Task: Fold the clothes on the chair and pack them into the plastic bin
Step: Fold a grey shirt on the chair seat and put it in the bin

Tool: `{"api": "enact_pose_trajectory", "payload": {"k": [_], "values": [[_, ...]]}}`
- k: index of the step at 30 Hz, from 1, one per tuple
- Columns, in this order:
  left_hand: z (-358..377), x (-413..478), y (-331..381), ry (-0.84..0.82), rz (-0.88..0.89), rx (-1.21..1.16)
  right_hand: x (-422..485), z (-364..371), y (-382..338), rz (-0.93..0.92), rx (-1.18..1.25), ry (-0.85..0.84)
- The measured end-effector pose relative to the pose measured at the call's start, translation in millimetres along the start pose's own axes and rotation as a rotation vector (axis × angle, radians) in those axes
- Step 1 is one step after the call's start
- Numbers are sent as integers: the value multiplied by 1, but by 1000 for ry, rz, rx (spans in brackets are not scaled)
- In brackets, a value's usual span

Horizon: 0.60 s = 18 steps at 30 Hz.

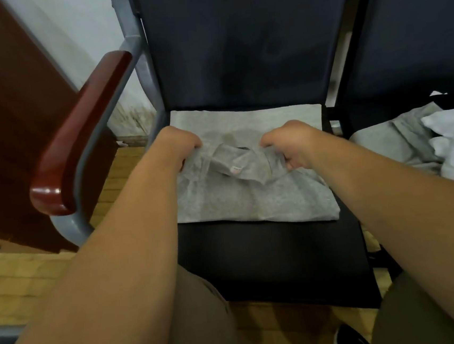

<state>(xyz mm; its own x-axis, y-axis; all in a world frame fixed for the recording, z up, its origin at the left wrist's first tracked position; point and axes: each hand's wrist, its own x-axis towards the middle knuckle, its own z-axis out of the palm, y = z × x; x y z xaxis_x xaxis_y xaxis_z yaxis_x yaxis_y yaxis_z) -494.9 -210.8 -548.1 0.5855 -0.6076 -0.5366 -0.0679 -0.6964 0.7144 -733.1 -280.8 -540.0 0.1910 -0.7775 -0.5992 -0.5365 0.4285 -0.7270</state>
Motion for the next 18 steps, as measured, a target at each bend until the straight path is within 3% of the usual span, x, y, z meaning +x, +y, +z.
{"api": "enact_pose_trajectory", "payload": {"k": [5, 8, 10, 13, 14, 16, 18], "values": [[7, 8, 6, -53, -38, -87, 7, -10, -2, -49, 25, 6], [10, 5, 11, -172, -116, -275, 9, -11, -2, -39, 107, 15], [7, 2, 17, -232, -171, -607, 12, -14, -8, -5, 416, -66], [4, -1, 20, -296, -248, -1283, 12, -20, -15, -3, 981, -147], [4, -4, 20, -314, -257, -1393, 12, -23, -15, -4, 1076, -142], [4, -12, 22, -315, -229, -1403, 12, -28, -12, -14, 1113, -129], [4, -20, 22, -285, -190, -1304, 13, -29, -7, 2, 994, -124]]}}
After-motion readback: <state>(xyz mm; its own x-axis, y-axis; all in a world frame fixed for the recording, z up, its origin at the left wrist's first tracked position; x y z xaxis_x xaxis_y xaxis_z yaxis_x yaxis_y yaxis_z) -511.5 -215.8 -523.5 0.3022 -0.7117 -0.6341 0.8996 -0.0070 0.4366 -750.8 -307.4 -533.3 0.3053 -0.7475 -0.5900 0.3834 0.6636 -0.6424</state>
